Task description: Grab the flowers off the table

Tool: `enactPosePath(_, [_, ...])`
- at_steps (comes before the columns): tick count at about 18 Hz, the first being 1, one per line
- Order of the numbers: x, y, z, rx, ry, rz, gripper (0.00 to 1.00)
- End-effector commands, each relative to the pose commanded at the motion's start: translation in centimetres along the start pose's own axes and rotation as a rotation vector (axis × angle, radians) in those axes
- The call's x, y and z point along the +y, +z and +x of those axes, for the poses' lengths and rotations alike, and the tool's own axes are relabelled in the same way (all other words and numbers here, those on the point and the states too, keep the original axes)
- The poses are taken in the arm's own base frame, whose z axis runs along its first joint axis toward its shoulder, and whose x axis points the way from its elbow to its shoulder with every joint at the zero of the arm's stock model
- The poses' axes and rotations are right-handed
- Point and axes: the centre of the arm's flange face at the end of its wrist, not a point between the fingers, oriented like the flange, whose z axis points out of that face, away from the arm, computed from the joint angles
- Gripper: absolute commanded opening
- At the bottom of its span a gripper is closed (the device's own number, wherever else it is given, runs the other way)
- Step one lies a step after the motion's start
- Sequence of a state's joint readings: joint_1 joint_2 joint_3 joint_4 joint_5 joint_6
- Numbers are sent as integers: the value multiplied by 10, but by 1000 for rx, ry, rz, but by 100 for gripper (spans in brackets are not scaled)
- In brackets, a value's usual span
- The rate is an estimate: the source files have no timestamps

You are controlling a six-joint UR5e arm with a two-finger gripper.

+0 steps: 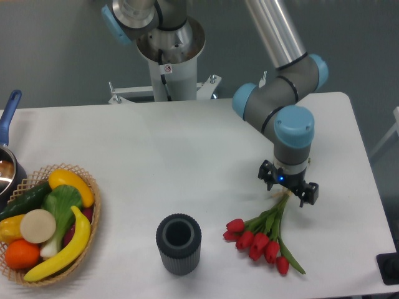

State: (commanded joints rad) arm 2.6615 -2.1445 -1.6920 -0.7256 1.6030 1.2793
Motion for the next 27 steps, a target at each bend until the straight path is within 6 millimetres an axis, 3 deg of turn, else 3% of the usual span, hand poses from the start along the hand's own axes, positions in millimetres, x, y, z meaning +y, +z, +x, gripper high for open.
enactPosePath(6, [-8,8,2,9,8,-1,100])
enactPosePath(7, [-8,8,1,8,8,0,92])
enactPosePath(8, [-9,8,1,7,5,-2,77])
enactPosePath(10, [-9,8,0,6,-11,-1,30])
enactPosePath(12, [-9,9,1,10,-12,-3,5])
enactPosePath(17, [-9,3,-1,1,-14,5,0])
enactPosePath(27, [-6,-49,-19,-81,-24,24,0])
